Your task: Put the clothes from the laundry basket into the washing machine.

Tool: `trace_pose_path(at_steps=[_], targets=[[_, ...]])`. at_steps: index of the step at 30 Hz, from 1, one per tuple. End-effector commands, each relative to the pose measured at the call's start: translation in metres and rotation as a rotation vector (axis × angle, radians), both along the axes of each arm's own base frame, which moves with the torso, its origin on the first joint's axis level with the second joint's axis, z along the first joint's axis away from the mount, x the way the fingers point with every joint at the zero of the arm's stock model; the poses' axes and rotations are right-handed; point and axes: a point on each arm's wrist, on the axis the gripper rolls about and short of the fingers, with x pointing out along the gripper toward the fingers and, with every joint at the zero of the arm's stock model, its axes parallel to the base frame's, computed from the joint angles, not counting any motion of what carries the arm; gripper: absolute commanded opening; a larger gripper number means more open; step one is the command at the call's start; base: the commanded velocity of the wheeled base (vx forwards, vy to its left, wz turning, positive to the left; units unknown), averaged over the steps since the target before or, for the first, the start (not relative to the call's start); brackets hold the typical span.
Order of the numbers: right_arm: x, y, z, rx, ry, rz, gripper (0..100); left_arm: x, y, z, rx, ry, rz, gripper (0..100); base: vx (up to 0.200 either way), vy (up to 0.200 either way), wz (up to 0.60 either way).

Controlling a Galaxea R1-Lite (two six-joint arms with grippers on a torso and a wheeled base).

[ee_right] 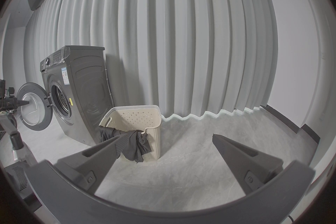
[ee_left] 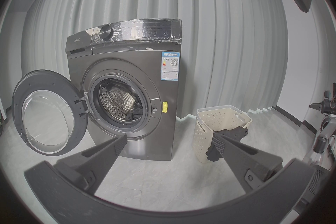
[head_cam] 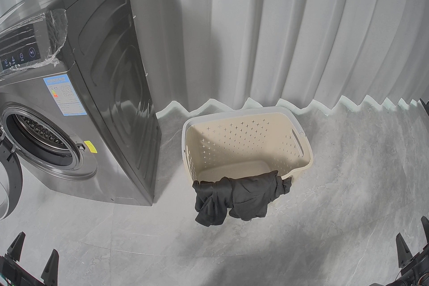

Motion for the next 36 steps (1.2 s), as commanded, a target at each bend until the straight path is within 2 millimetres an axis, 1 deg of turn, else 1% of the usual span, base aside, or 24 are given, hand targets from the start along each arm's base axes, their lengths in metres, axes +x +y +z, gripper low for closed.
trace_pose_path(at_steps=[1, 3, 4, 5, 6, 8, 9, 11, 12, 13, 14, 17, 18, 19, 22, 25, 28, 29, 30, 32, 33, 34, 35, 36], targets=[[0.000, 0.000, -0.005, -0.002, 0.000, -0.002, 100, 0.000, 0.000, -0.004, 0.000, -0.002, 0.000, 100, 0.000, -0.200, 0.00], [-0.002, 0.000, 0.003, -0.005, -0.043, -0.005, 100, 0.000, 0.000, -0.004, 0.000, -0.002, 0.000, 100, 0.000, -0.200, 0.00], [-0.006, 0.000, 0.017, -0.005, -0.098, -0.010, 100, 0.000, 0.000, -0.004, 0.000, -0.002, -0.001, 100, 0.000, -0.200, 0.00], [-0.009, 0.000, 0.025, -0.004, -0.127, -0.008, 100, 0.000, 0.000, -0.004, 0.000, -0.002, 0.000, 100, 0.000, 0.000, 0.00], [-0.016, 0.000, 0.040, -0.003, -0.175, 0.001, 100, 0.000, 0.000, -0.004, 0.000, -0.002, 0.000, 100, 0.000, 0.000, 0.00], [-0.016, 0.000, 0.054, -0.001, -0.138, 0.018, 100, 0.000, 0.000, -0.004, 0.001, -0.002, -0.001, 100, 0.000, 0.000, 0.00], [-0.012, 0.000, 0.060, 0.000, -0.087, 0.052, 100, 0.000, 0.000, -0.004, 0.001, -0.002, 0.000, 100, 0.000, 0.000, 0.00], [-0.001, 0.001, 0.068, 0.004, -0.007, 0.124, 100, 0.000, 0.000, -0.004, 0.001, -0.002, -0.001, 100, 0.000, 0.000, 0.00], [0.001, 0.002, 0.069, 0.006, 0.005, 0.138, 100, 0.000, 0.000, -0.004, 0.001, -0.002, 0.000, 100, 0.000, 0.000, 0.00], [0.017, 0.003, 0.074, 0.022, 0.097, 0.212, 100, 0.000, 0.000, -0.004, 0.001, -0.002, -0.001, 100, 0.000, 0.000, 0.00], [0.024, 0.004, 0.077, 0.024, 0.125, 0.239, 100, 0.000, 0.000, -0.004, 0.001, -0.002, 0.000, 100, 0.000, 0.000, 0.00], [0.060, 0.010, 0.085, 0.030, 0.246, 0.382, 100, 0.000, 0.000, -0.005, 0.001, 0.000, 0.000, 100, 0.000, 0.000, 0.00], [0.060, 0.010, 0.085, 0.030, 0.246, 0.382, 100, 0.000, 0.000, -0.005, 0.001, 0.000, 0.000, 100, 0.000, 0.000, 0.00], [0.085, 0.016, 0.085, 0.014, 0.301, 0.441, 100, 0.000, 0.000, -0.005, 0.001, 0.000, 0.000, 100, 0.000, 0.000, 0.00], [0.118, 0.030, 0.080, 0.015, 0.378, 0.525, 100, 0.000, 0.000, -0.004, 0.001, -0.002, -0.001, 100, 0.000, 0.000, 0.00], [0.144, 0.045, 0.071, 0.047, 0.450, 0.552, 100, 0.000, 0.000, -0.004, 0.001, -0.002, 0.000, 100, 0.000, 0.000, 0.00], [0.159, 0.062, 0.062, 0.081, 0.511, 0.546, 100, 0.000, 0.000, -0.004, 0.001, -0.002, 0.000, 100, 0.000, 0.000, 0.00], [0.159, 0.062, 0.062, 0.081, 0.511, 0.546, 100, 0.000, 0.000, -0.004, 0.001, -0.002, 0.000, 100, 0.000, 0.000, 0.00], [0.169, 0.077, 0.057, 0.125, 0.544, 0.523, 100, 0.000, 0.000, -0.004, 0.001, -0.002, 0.000, 100, 0.000, 0.000, 0.00], [0.179, 0.092, 0.047, 0.158, 0.585, 0.492, 100, 0.000, 0.000, -0.004, 0.001, -0.002, -0.001, 100, 0.000, 0.000, 0.00], [0.180, 0.096, 0.045, 0.162, 0.590, 0.487, 100, 0.000, 0.000, -0.004, 0.001, -0.002, 0.000, 100, 0.000, 0.000, 0.00], [0.186, 0.104, 0.037, 0.167, 0.603, 0.468, 100, 0.000, 0.000, -0.004, 0.001, -0.002, 0.000, 100, 0.000, 0.000, 0.00], [0.187, 0.106, 0.034, 0.165, 0.609, 0.464, 100, 0.000, 0.000, -0.004, 0.001, -0.002, 0.000, 100, 0.000, 0.000, 0.00], [0.193, 0.114, 0.028, 0.157, 0.615, 0.456, 100, 0.000, 0.000, -0.004, 0.000, -0.002, 0.000, 100, 0.000, 0.000, 0.00]])
